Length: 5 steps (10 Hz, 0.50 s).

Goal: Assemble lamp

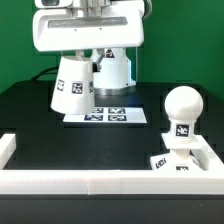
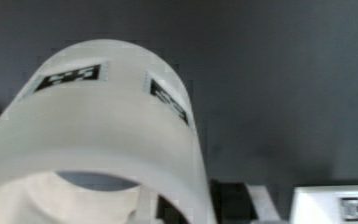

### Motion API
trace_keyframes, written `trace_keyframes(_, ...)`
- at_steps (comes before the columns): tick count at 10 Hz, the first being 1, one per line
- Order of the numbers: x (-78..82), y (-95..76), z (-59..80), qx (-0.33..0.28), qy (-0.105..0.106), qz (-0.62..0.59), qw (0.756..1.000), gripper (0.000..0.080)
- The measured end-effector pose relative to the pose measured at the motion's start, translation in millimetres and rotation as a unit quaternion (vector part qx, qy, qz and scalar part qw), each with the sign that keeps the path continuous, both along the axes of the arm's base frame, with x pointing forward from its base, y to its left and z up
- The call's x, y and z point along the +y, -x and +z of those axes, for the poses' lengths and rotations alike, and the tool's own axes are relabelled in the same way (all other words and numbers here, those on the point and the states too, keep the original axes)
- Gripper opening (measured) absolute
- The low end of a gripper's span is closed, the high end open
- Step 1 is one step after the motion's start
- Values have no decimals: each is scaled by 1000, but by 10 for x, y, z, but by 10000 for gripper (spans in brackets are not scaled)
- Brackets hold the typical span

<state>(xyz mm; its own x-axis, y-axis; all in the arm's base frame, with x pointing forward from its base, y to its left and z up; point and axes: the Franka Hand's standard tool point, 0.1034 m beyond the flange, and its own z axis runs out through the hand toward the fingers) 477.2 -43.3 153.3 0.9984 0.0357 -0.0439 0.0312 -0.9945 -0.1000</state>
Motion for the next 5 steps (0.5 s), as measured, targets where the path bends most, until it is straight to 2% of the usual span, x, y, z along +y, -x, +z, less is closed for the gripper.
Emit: trace_keyframes(5,704,-566,460,-31,-18,26,999,44)
